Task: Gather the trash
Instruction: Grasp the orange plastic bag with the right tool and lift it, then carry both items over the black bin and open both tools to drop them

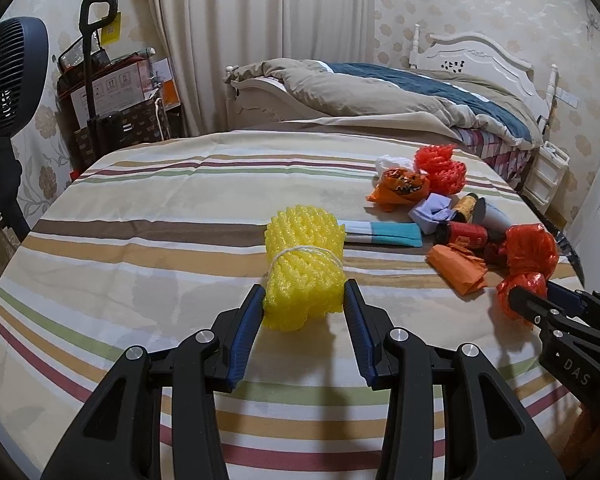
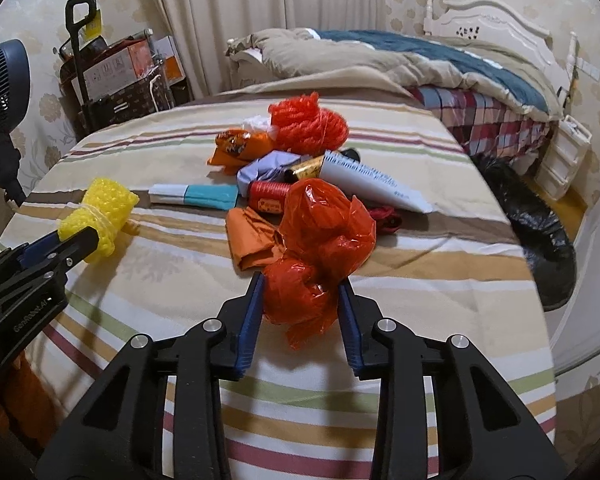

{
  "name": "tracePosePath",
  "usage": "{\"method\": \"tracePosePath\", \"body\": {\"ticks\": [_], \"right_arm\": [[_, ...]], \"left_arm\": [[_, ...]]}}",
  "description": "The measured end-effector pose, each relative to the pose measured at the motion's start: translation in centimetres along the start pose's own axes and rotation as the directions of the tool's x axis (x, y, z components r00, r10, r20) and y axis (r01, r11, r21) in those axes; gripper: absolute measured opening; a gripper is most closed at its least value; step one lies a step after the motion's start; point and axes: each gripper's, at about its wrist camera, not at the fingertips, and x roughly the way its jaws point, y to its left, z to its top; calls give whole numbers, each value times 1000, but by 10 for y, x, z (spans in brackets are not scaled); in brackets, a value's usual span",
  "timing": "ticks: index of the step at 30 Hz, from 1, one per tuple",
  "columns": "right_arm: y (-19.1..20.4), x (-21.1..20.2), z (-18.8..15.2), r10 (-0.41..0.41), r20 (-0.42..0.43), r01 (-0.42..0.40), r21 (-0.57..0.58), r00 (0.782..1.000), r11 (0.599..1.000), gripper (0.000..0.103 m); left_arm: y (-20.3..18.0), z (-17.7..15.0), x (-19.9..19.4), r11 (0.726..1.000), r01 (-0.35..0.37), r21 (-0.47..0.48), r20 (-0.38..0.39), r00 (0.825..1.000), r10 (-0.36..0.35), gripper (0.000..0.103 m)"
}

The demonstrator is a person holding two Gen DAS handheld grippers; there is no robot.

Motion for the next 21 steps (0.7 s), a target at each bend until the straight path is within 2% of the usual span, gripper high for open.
{"method": "tracePosePath", "body": {"ticks": [10,21], "right_arm": [[-22,-22,10,-48,67,47,21,997,999,34],[-84,-27,18,-131,85,122,106,988,987,34]], "left_arm": [[-31,13,-9,998,57,32,44,997,-58,43],[-94,35,3,985,141,95,54,988,-146,43]]}}
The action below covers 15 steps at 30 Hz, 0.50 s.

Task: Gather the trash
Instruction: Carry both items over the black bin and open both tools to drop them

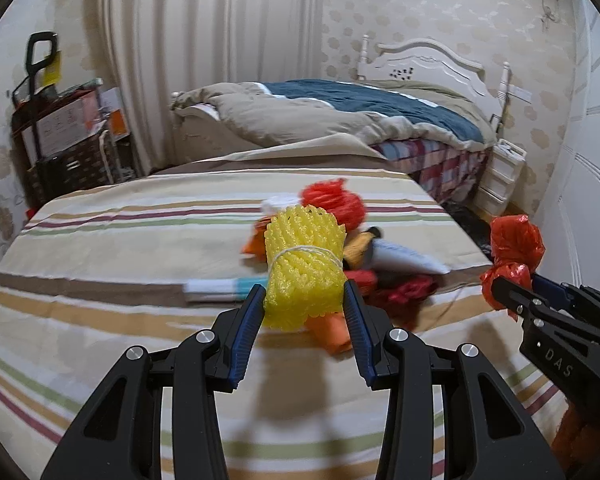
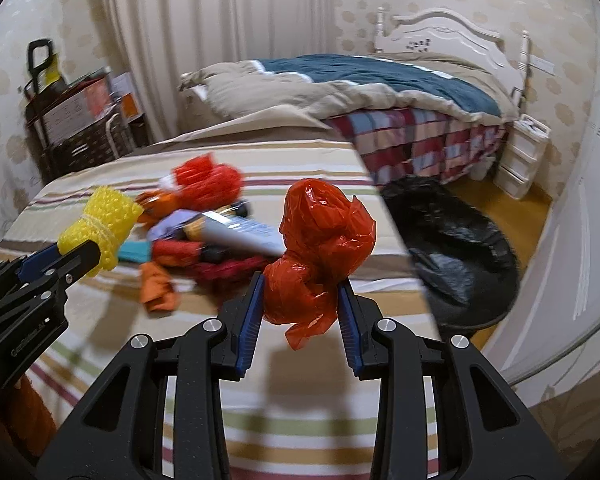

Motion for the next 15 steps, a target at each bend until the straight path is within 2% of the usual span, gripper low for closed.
{"method": "tracePosePath", "body": {"ticks": [8,15], "right_arm": [[-70,17,18,-92,15,90,83,996,992,34],[-124,46,27,-129,-12,129,141,992,982,34]], "left_arm": [[-58,22,30,995,69,75,-11,998,-68,43],[-113,46,63,984,122,127,-31,992,-119,43]]}}
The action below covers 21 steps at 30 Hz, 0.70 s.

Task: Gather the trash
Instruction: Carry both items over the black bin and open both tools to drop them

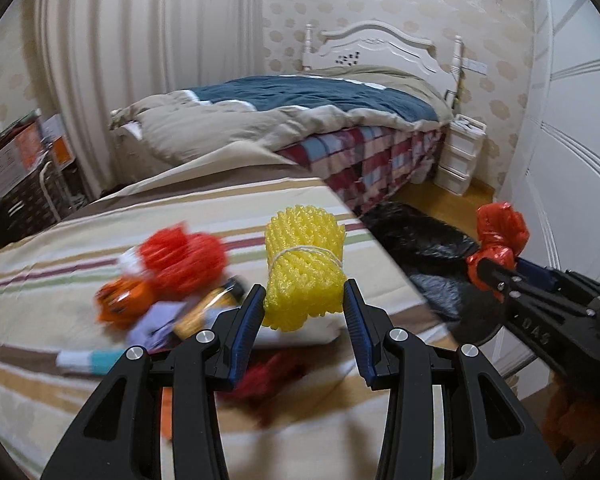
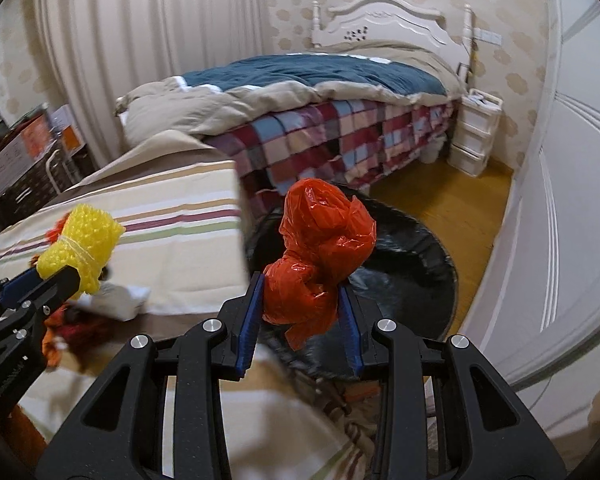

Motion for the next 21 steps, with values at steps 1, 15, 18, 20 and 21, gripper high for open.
{"method": "tracePosePath", "body": {"ticks": [1,15,18,20,21], "right_arm": [[-5,4,1,-3,-4,3,6,1000,1000,34],[-52,54,14,-11,-62,14,43,998,999,35],[-56,59,14,-11,-68,15,50,998,999,35],[-60,63,15,-8,-72,13,62,997,998,35],[-62,65,15,-5,-74,10,68,997,998,35]], "left_arm": [[-4,3,4,1000,4,5,-1,1000,-4,43],[-71,27,73,995,15,97,-61,998,-9,43],[-75,29,82,995,7,95,-73,997,0,43],[-78,30,88,995,4,101,-80,997,4,43],[-79,31,90,994,0,105,-81,997,8,43]]}}
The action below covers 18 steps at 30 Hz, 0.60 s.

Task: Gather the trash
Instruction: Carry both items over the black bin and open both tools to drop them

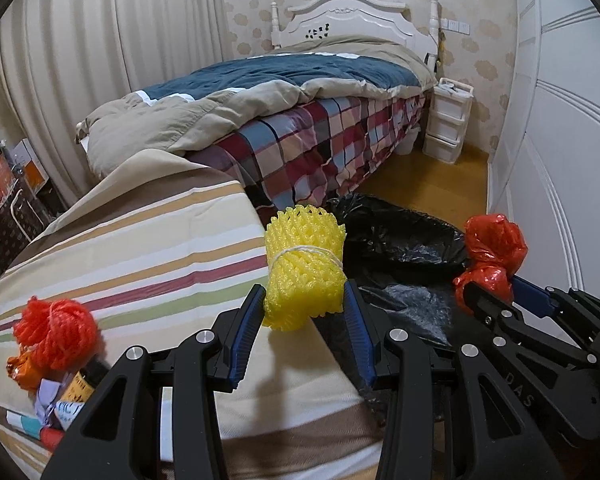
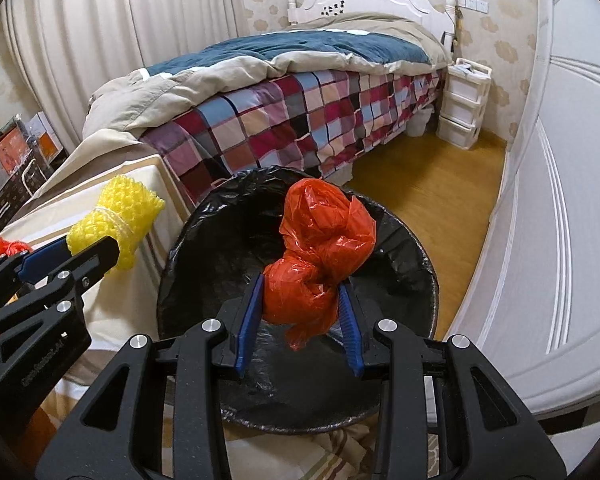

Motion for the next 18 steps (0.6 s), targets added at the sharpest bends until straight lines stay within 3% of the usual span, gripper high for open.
{"method": "tracePosePath", "body": {"ticks": [5,8,11,18], "right_arm": [[-7,9,1,0,-5,1,20,1000,1000,37],[-9,11,2,-3,-5,4,31,1000,1000,49],[-11,11,1,-13,-3,13,38,1000,999,51],[-14,1,-2,-35,16,34,56,999,998,58]], "left_arm": [[-2,1,9,1000,-12,5,-10,1000,12,45],[-2,0,10,1000,-16,7,-10,1000,16,55],[-1,1,8,1000,-22,-4,7,1000,22,71],[2,-2,1,999,-41,-12,21,999,41,77]]}}
